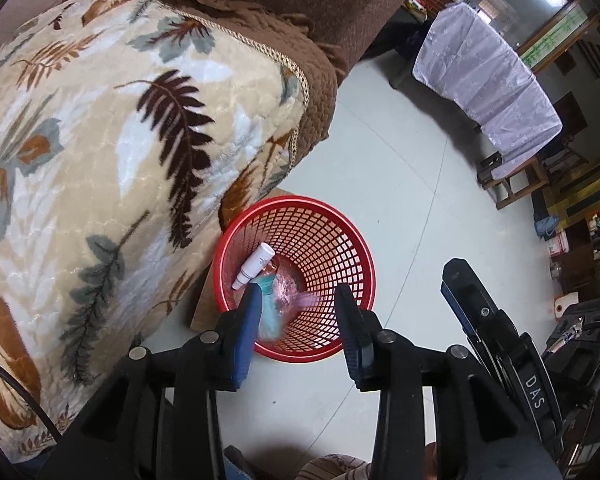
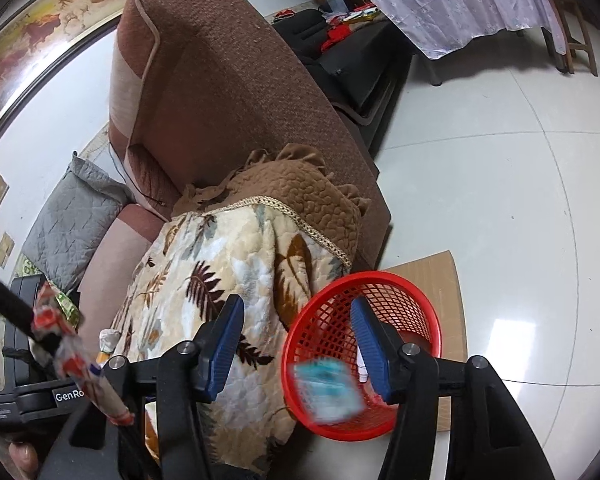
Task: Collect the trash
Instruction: 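Move both tools back over the remaining trash on the bed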
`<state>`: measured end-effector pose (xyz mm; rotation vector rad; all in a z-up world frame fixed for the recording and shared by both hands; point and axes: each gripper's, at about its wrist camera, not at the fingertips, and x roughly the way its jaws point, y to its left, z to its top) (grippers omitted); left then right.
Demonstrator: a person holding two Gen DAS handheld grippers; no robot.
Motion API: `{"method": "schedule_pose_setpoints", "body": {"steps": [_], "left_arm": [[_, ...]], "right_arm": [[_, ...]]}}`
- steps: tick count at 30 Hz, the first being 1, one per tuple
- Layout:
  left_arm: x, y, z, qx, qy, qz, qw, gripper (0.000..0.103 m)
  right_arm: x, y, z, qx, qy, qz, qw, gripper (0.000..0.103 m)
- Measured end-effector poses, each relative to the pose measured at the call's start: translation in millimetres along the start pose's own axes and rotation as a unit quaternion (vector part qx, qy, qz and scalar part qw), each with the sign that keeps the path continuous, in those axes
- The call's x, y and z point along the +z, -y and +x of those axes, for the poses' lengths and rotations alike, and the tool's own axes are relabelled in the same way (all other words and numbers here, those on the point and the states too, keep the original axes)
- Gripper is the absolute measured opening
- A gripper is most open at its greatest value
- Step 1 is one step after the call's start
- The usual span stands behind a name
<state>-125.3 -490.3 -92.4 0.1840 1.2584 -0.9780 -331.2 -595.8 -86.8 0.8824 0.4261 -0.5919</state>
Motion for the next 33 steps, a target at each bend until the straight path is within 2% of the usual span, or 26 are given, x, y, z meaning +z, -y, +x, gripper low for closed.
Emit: {"method": "schedule_pose_setpoints", "body": {"steps": [4, 8, 12, 16, 19, 22, 26, 33], "left_arm": [[-4, -14, -36, -0.002, 0.029, -0.003, 0.9996, 0.036], [-15, -36, -89, 0.002, 0.08, -0.01, 0.9968, 0.043], [-35, -65, -145, 0.023, 0.134, -0.025, 0.9903, 0.053], [-65, -107, -196, 0.04, 0.181, -0.062, 0.9807, 0.06], [-80, -138, -222, 0.035, 0.198, -0.096, 0.9749, 0.061], [-95, -175, -250, 0.041, 0.222, -0.132, 0.9653, 0.061], [-117, -228, -281, 0.053, 0.256, -0.185, 0.9473, 0.062], [-163, -315, -317, 0.05, 0.29, -0.304, 0.9061, 0.062]], "right_arm": [[1, -14, -9, 0.021, 0.01, -0.011, 1.0, 0.061], [-1, -45, -22, 0.06, 0.02, -0.041, 0.997, 0.064], [-9, -81, -30, 0.094, 0.022, -0.076, 0.992, 0.074], [-22, -120, -33, 0.12, 0.014, -0.107, 0.987, 0.075], [-37, -152, -33, 0.14, 0.001, -0.132, 0.981, 0.076], [-51, -183, -29, 0.161, -0.016, -0.157, 0.974, 0.076], [-74, -231, -20, 0.198, -0.044, -0.196, 0.959, 0.076], [-114, -295, 8, 0.243, -0.096, -0.243, 0.934, 0.076]]}}
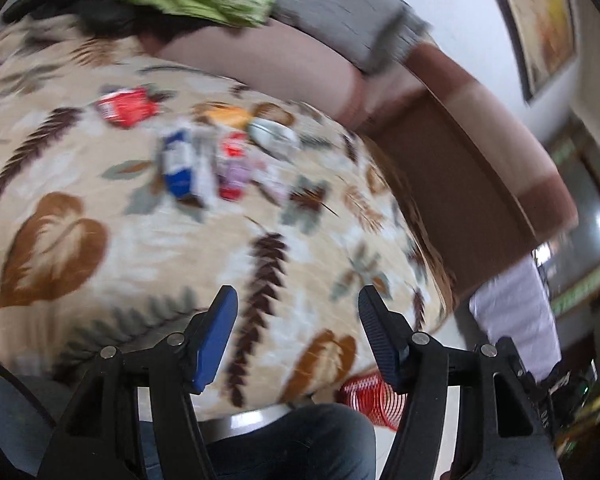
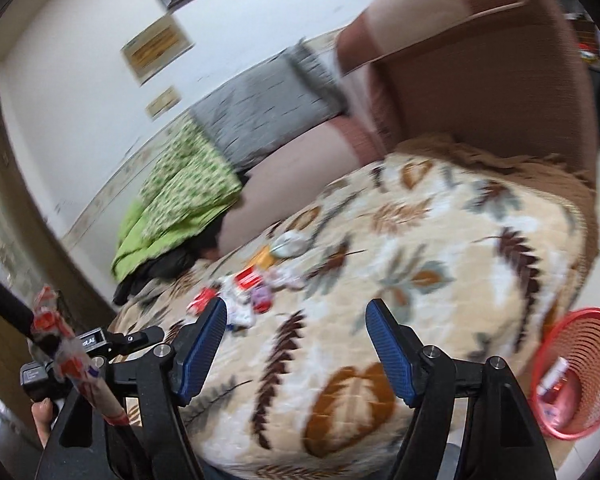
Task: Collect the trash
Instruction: 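Move both tools back over the remaining trash on the bed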
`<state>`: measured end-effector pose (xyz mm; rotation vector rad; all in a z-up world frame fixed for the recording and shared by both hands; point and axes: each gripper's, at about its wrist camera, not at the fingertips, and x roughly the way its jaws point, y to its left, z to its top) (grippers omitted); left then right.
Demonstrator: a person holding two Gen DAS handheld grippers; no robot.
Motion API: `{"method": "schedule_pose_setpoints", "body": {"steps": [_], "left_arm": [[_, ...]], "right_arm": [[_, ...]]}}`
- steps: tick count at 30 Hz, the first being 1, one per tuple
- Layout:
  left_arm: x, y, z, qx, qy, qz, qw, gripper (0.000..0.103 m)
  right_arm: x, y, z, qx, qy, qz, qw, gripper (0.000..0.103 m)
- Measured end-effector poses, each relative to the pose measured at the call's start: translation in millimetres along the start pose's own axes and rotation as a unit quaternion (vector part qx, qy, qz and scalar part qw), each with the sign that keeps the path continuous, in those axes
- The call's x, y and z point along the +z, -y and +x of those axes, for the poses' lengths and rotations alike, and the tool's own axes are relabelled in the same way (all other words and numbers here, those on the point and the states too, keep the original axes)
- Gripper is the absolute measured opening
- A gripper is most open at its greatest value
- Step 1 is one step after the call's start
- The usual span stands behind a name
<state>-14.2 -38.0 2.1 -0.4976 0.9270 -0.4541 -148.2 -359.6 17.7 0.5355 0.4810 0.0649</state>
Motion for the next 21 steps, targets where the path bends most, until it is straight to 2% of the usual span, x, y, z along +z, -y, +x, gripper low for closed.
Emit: {"method": "schedule_pose_setpoints", "body": {"steps": [5, 14, 21], "left_arm": [[23, -39, -21, 0.011, 0.028, -0.044, 0.9986, 0.062], [53, -78, -19, 0.024, 0.032, -0.079, 0.9961, 0.062], [58, -106, -5, 0.025, 0.027, -0.114, 0.9928, 0.062]], "right_arm": [[2, -30, 48, 0.033, -0.028, -0.028, 0.999, 0.076], [3, -48, 140, 0.064, -0.091, -0.028, 0.993, 0.076], [6, -39, 227, 0.044, -0.136, -0.034, 0.989, 0.076]]}}
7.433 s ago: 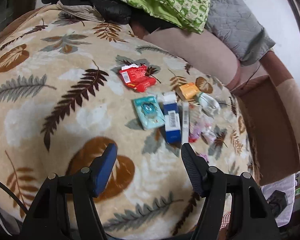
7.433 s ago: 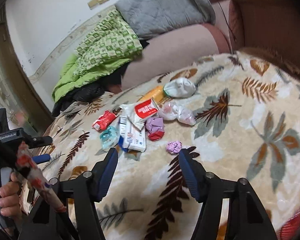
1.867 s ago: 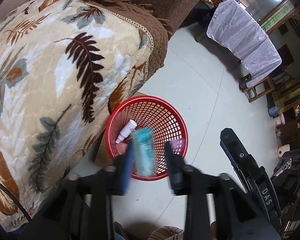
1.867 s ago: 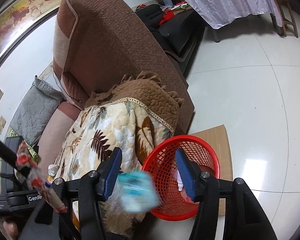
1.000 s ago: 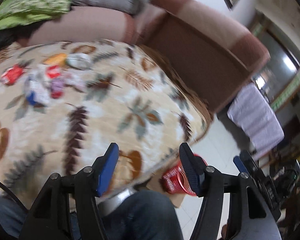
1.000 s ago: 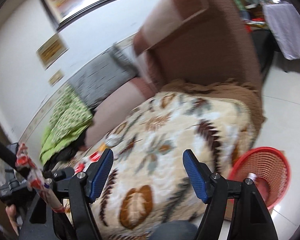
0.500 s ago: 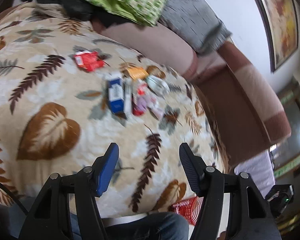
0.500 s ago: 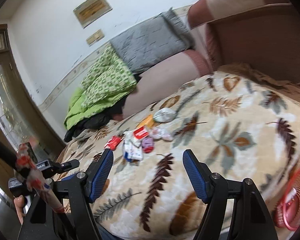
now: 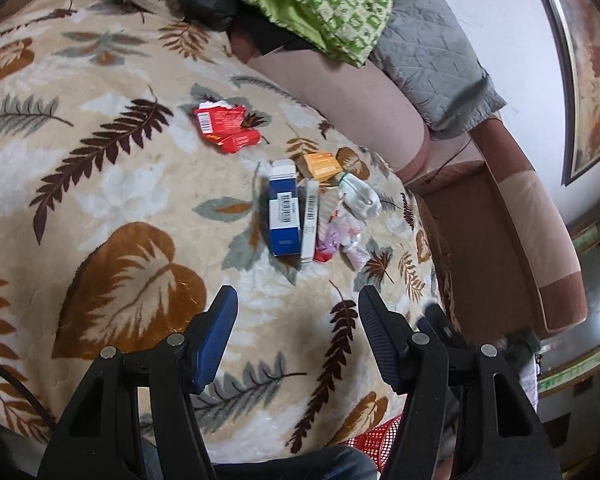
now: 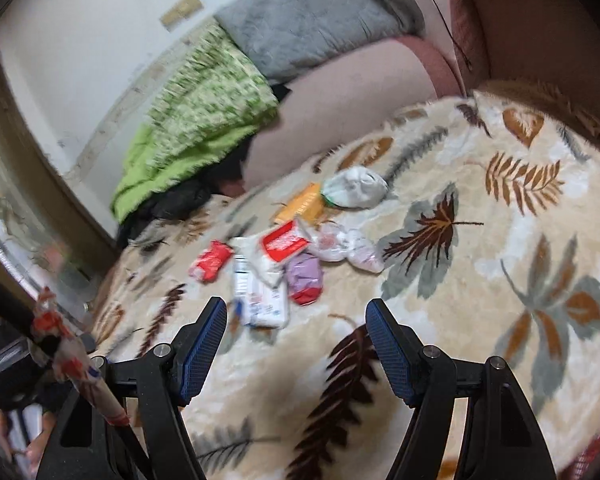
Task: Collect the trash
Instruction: 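Grasp the plastic bag with the right tool while the left tool grasps the red wrapper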
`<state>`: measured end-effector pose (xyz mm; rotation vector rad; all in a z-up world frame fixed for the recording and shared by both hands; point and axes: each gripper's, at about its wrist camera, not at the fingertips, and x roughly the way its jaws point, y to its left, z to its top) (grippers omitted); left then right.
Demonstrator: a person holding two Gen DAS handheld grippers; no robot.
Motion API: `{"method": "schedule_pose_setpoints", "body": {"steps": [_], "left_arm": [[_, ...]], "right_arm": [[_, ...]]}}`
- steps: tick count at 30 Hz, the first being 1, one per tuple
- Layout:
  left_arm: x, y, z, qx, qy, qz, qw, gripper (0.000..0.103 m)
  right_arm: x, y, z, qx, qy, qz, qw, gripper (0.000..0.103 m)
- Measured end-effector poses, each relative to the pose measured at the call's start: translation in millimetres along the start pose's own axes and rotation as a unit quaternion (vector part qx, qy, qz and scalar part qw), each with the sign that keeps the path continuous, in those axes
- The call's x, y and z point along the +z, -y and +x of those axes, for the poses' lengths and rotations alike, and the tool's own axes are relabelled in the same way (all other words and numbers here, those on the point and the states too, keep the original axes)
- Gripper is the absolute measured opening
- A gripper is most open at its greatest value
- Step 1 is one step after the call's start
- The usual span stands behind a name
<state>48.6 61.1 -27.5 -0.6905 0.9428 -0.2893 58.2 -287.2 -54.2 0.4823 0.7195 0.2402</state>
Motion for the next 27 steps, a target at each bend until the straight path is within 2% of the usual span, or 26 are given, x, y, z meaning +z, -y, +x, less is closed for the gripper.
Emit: {"method": "schedule_pose_setpoints", "body": {"steps": [5, 10, 16, 18, 23, 27], "left_arm": [[8, -14, 7, 0.007, -0.009, -0.022, 0.9997, 0.062], [31, -18, 18, 0.023, -0.024, -0.03, 0.999, 0.062], [98, -33, 56, 0.046, -0.03, -0.049, 0.9973, 0.062], [117, -44, 80, 0.038, -0.047, -0.064, 0.9961, 0.061], [145, -68, 130, 0.053, -0.06, -0.095, 0.9922, 0.062], [156, -85, 158, 0.068, -0.067, -0.124, 0.9878, 0.061]], "right_arm": [[21, 25, 64, -0.006, -0.032, 0.03, 0.999, 0.076], [33, 47, 109, -0.03, -0.031, 0.063, 0.997, 0.074], [27, 65, 134, -0.019, -0.013, 0.085, 0.996, 0.057], [20, 70, 137, -0.011, -0.004, 0.092, 0.996, 0.041], [16, 70, 130, 0.014, 0.022, 0.087, 0.996, 0.023], [14, 78, 128, 0.036, 0.033, 0.108, 0.993, 0.021]]}}
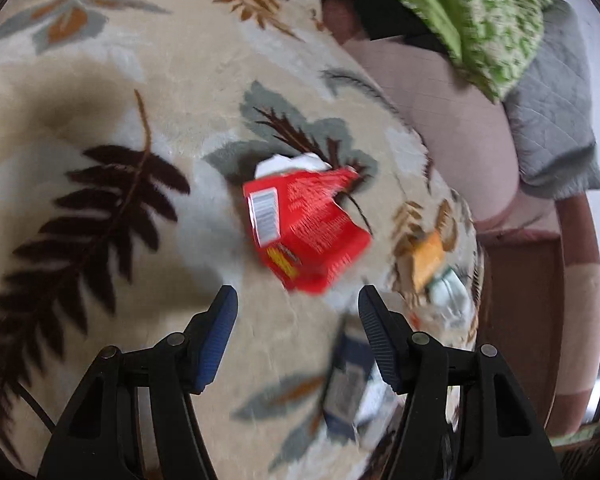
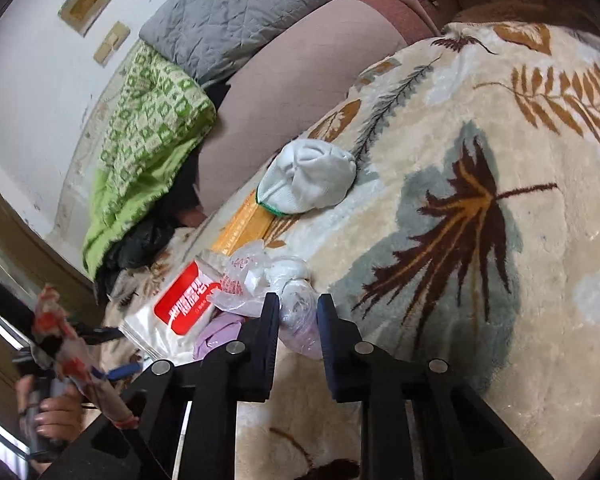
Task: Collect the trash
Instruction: 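Grasp the plastic bag with the right tool while the left tool grasps the red wrapper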
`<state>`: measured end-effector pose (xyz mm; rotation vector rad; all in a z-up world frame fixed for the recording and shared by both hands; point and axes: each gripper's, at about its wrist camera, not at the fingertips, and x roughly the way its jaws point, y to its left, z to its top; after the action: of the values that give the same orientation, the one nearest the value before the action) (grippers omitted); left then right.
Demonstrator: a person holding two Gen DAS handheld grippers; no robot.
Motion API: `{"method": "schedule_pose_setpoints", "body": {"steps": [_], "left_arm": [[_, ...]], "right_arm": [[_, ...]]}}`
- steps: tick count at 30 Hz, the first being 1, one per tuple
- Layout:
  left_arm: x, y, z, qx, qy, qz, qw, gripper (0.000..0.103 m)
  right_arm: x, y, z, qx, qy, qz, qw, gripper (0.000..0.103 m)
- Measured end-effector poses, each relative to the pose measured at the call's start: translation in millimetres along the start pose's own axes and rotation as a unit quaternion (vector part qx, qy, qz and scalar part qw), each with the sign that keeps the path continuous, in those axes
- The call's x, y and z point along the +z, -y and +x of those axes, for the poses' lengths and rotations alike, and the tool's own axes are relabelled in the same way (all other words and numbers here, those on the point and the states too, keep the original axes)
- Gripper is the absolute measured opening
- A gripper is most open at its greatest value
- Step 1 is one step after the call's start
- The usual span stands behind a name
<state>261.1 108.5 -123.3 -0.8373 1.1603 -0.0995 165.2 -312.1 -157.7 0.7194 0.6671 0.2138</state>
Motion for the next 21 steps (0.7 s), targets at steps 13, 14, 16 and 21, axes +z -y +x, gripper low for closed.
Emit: {"method": "schedule_pose_setpoints", "body": {"steps": [13, 14, 16, 21], "left_arm": [[22, 18, 26, 0.056, 0.021, 0.008, 0.9982, 0.016], [19, 18, 28, 0.06, 0.019, 0.009, 0.998, 0.013], [14, 17, 25, 0.068, 0.024, 0.013, 0.9973, 0.008], [2, 29, -1, 0.045, 0.041, 0.035, 0.9975, 0.002]], "right_arm": [[-2, -3, -23, 0.041, 0.055, -0.004, 0.998, 0.02], [-2, -3, -25, 0.043, 0.059, -0.004, 0.997, 0.02], [-2, -3, -26, 0.047, 0.062, -0.004, 0.997, 0.02], [-3, -2, -32, 0.057, 0.073, -0.004, 0.996, 0.02]]}}
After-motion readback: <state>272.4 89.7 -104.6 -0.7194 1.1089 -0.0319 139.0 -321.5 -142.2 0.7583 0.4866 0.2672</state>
